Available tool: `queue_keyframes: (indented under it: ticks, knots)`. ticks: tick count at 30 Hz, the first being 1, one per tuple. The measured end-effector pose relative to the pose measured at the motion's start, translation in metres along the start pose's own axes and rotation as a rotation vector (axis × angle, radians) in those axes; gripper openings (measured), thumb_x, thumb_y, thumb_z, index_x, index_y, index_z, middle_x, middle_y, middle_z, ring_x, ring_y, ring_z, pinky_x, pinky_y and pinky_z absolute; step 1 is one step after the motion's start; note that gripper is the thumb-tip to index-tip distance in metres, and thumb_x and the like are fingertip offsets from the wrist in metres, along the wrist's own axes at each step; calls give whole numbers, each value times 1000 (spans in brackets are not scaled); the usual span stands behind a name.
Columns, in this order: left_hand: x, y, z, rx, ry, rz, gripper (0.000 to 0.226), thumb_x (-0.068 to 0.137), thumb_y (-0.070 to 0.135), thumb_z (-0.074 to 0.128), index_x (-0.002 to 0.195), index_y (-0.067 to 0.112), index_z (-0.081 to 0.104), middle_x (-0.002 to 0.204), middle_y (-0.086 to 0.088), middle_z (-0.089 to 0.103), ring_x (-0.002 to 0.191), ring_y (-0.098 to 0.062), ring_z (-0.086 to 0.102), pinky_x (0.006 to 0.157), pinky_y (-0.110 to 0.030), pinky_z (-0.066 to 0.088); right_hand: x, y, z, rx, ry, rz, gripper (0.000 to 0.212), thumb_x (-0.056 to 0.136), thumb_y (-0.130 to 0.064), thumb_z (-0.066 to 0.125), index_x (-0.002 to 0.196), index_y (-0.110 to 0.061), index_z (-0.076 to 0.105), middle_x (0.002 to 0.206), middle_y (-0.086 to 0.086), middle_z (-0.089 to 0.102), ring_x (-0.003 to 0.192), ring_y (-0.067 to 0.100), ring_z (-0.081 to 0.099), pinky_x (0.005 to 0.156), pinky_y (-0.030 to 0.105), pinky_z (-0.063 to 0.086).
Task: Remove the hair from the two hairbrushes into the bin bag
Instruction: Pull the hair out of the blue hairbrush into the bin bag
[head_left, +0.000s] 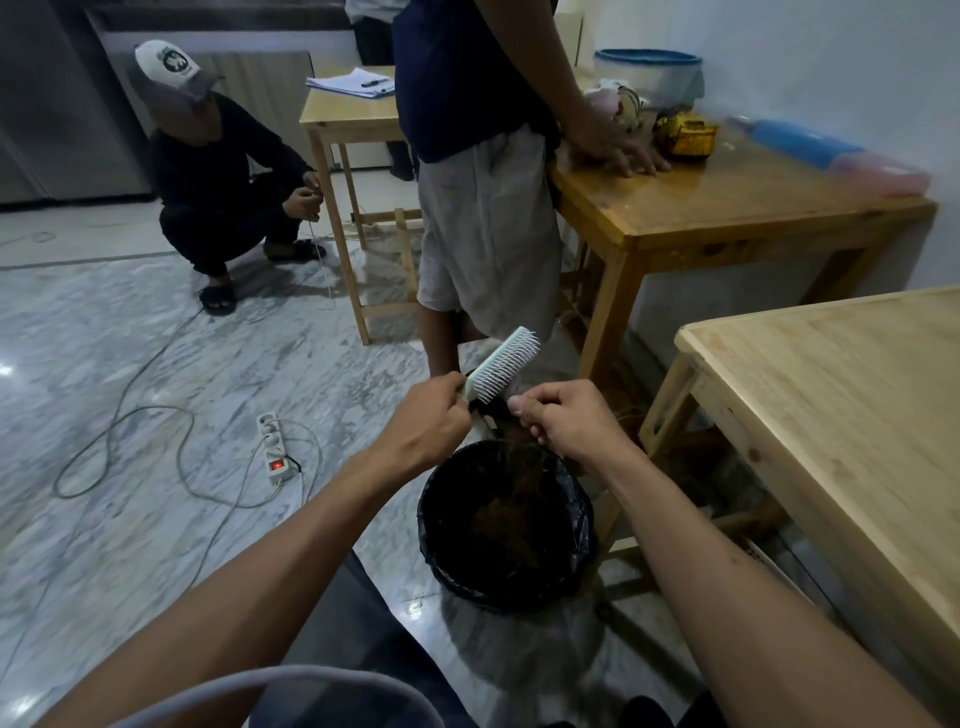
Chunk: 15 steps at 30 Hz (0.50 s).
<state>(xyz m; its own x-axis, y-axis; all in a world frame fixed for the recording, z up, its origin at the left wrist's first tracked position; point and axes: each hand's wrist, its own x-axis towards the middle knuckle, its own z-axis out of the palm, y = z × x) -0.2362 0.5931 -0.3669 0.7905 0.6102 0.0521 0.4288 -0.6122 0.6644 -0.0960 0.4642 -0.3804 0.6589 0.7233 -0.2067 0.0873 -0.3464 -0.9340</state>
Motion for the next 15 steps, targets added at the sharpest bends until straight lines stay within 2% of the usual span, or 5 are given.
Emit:
queue_keyframes:
  ticks: [6, 8, 11, 13, 15]
  knots:
    - [2, -14, -2, 48, 56, -38, 22, 98, 8, 47, 111, 5, 64, 86, -11, 62, 70, -18, 51, 54, -30, 33, 1, 3, -3, 49, 79, 13, 17, 95, -22, 73, 88, -9, 80, 68, 1, 67, 60, 9, 58, 56, 20, 48]
    - [2, -14, -3, 46, 63, -32, 24, 98, 9, 47, 116, 5, 64, 87, -8, 60, 70, -16, 51, 54, -29, 33, 1, 3, -3, 24, 25, 69, 14, 100, -11, 64, 102, -9, 77, 91, 7, 73, 66, 11, 64, 55, 19, 52]
    - [2, -11, -1, 35, 58, -22, 28, 99, 10, 46, 121, 8, 62, 88, -6, 61, 68, -11, 50, 54, -28, 32, 0, 2, -1, -99, -108, 158, 42, 100, 4, 47, 134, -14, 64, 127, 7, 62, 68, 14, 72, 53, 21, 54]
    - [2, -9, -1, 17, 54, -22, 28, 99, 11, 46, 121, 9, 62, 87, -6, 62, 69, -15, 53, 55, -30, 34, -1, 2, -1, -135, -79, 136, 40, 98, 2, 53, 134, -13, 65, 123, 9, 68, 61, 16, 71, 51, 23, 55]
    - [2, -8, -2, 3, 37, -27, 27, 100, 12, 45, 120, 10, 62, 89, -8, 65, 76, -22, 56, 58, -33, 38, 0, 3, -3, -140, 18, 78, 28, 94, -5, 68, 121, -11, 74, 101, 9, 78, 61, 19, 72, 54, 27, 59]
